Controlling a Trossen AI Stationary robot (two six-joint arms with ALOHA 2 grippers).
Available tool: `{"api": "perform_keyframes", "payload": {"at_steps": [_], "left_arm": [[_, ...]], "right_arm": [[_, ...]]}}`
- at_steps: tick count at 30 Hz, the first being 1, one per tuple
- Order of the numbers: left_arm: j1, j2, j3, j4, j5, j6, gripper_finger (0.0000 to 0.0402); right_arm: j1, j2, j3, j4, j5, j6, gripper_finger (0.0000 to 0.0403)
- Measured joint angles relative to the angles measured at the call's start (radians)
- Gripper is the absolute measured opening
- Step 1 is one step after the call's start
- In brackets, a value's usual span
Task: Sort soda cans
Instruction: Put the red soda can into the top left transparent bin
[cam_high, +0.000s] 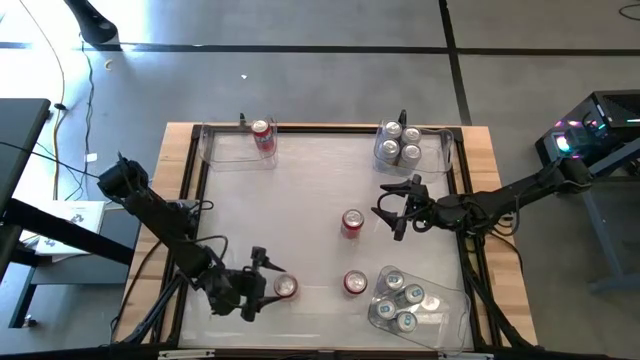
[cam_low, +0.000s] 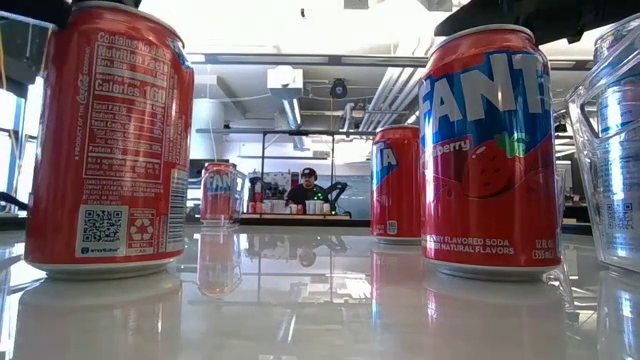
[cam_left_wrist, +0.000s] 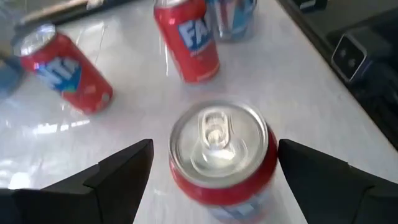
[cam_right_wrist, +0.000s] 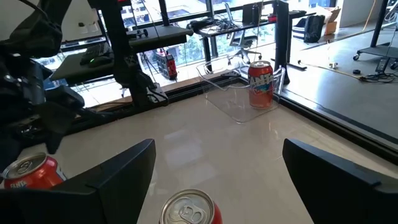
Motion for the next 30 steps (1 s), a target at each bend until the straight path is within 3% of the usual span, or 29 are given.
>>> {"api": "perform_keyframes", "payload": {"at_steps": [9,15,19,22,30], "left_arm": [[-0.006,-0.014,0.0,-0.146,-0.07,-0.103,0.0337],[-0.028,-0.105,-0.001,-0.443,-0.241,-0.453,0.0337],[-0.044,-0.171,-0.001,-0.579,-0.277,-0.651,0.0337],[-0.046,-0.186,-0.001,-0.494,-0.248,-0.619,0.0337],[0.021,-0.116,-0.001,-0.034,-0.111,-0.257,0.0337]], "right_arm": [[0.0,0.0,0.0,-0.005,0.0,0.0,0.0348],[0.0,0.0,0.0,-0.01,0.0,0.0,0.0348],[0.0,0.0,0.0,-0.013,0.0,0.0,0.0348],[0.0,0.0,0.0,-0.013,0.0,0.0,0.0348],[0.0,0.0,0.0,-0.021,0.0,0.0,0.0348]]}}
